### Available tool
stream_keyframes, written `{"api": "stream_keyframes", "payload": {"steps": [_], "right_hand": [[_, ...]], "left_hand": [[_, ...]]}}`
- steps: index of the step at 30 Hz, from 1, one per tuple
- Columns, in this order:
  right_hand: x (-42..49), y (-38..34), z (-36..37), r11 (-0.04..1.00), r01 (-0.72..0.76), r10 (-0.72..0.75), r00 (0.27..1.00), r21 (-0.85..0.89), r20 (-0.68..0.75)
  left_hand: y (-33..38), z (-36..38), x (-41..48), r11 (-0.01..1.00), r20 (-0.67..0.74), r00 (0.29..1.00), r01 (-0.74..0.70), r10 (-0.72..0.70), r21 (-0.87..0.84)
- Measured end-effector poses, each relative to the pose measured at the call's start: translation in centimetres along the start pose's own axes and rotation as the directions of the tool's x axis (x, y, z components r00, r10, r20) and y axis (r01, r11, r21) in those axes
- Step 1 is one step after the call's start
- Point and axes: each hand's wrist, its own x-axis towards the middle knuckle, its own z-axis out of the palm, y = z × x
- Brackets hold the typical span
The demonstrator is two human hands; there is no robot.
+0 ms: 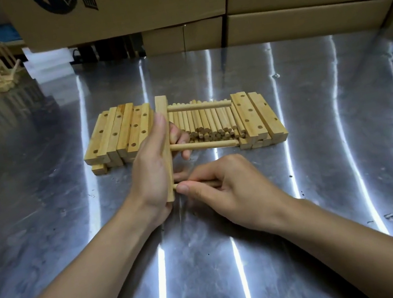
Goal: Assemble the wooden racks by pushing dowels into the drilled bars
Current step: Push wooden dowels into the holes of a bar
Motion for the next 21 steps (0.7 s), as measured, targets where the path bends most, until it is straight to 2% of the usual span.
{"api": "stream_keyframes", "payload": {"steps": [6,9,11,13,16,18,19,21], "right_hand": [[0.2,-0.6,-1.0,0.995,0.022,-0.023,1.000,-0.094,-0.004],[0.3,-0.7,-2.1,0.964,0.024,-0.034,0.999,-0.264,-0.034],[0.4,-0.7,-3.1,0.963,0.010,-0.035,0.995,-0.269,-0.090],[0.5,-0.8,-3.7,0.979,-0.022,-0.020,0.979,-0.201,-0.205],[0.7,-0.4,-3.9,0.979,-0.070,0.141,0.908,0.191,-0.395],[0.8,-0.4,-4.0,0.912,-0.075,0.249,0.883,0.403,-0.398],[0.9,-0.3,-4.0,0.895,-0.094,0.273,0.888,0.436,-0.369],[1.1,-0.1,-3.8,0.914,-0.118,0.252,0.914,0.388,-0.317]], "left_hand": [[0.1,0.3,0.2,1.000,-0.016,1.000,-0.007,0.008,0.023],[0.1,0.9,0.4,0.987,-0.063,0.996,-0.059,0.069,0.147],[0.4,1.0,0.5,0.972,-0.101,0.989,-0.082,0.106,0.220],[0.5,0.6,0.4,0.967,-0.150,0.981,-0.087,0.126,0.241],[0.3,0.0,0.1,0.988,-0.192,0.976,-0.074,0.100,0.135],[0.4,0.0,0.0,0.997,-0.182,0.981,-0.064,0.071,0.044],[0.6,0.1,0.1,0.998,-0.165,0.984,-0.064,0.064,0.004],[0.9,0.4,0.2,0.998,-0.135,0.989,-0.064,0.059,-0.029]]}}
